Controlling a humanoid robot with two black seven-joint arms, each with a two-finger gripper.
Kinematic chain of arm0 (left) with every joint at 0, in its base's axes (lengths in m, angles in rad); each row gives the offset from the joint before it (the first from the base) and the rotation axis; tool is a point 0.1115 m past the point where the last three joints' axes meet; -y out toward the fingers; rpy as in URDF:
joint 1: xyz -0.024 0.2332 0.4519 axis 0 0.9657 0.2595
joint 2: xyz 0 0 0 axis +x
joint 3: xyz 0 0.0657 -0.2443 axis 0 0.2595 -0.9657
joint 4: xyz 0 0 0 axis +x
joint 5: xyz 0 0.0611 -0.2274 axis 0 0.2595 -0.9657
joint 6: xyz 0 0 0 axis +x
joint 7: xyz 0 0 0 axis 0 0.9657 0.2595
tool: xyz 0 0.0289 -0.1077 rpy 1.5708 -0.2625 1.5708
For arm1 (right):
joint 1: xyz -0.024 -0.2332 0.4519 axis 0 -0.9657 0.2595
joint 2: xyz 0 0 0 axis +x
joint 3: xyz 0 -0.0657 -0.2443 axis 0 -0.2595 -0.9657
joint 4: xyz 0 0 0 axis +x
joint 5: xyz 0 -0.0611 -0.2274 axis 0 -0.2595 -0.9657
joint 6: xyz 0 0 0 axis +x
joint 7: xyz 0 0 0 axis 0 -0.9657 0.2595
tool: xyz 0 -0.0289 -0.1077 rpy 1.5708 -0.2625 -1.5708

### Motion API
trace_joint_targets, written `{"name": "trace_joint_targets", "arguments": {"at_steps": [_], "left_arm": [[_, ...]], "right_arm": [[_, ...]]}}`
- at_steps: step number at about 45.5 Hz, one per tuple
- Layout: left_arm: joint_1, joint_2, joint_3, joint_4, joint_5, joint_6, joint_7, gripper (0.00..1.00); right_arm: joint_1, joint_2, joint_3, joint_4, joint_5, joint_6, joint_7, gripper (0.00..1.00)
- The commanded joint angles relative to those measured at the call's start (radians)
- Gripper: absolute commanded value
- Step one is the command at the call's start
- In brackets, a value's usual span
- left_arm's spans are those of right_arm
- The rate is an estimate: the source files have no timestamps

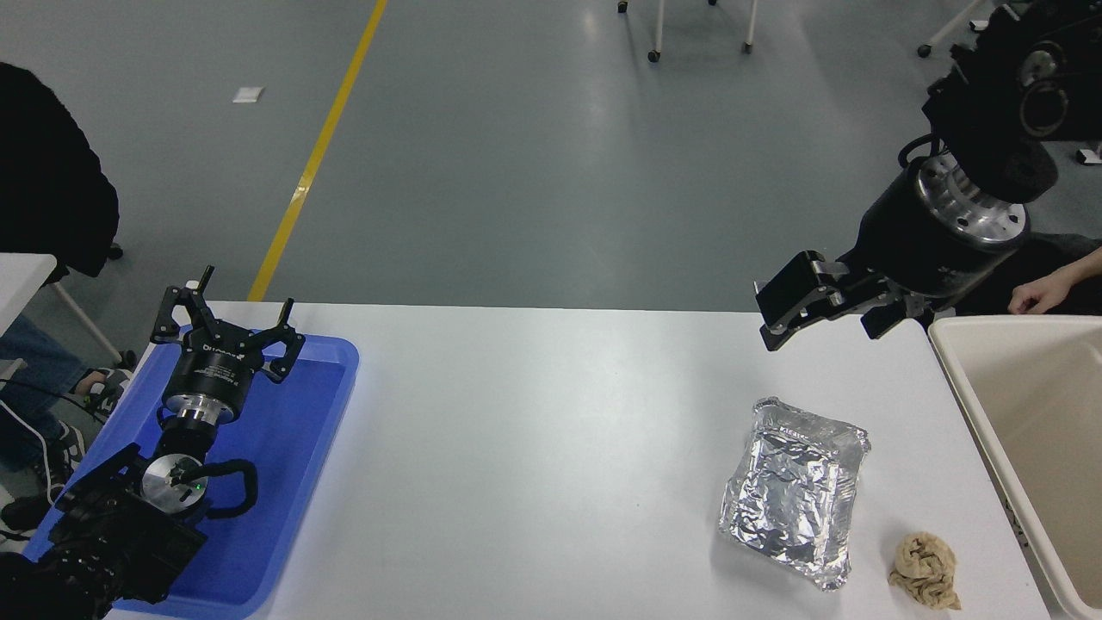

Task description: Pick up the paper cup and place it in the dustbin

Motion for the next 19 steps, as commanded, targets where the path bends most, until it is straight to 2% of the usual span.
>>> {"name": "trace_joint_targets", "arguments": {"at_steps": [1, 19], "left_arm": [[0.000, 0.000, 0.000, 0.000, 0.000, 0.000, 0.000, 1.00], [0.000, 0.000, 0.000, 0.000, 0.000, 0.000, 0.000, 1.00]], "right_arm": [[0.039, 0.001, -0.036, 0.012, 0.019, 0.007, 0.000, 1.00], [0.034, -0.020, -0.056, 0.011, 0.010, 0.007, 0.000, 1.00]]}}
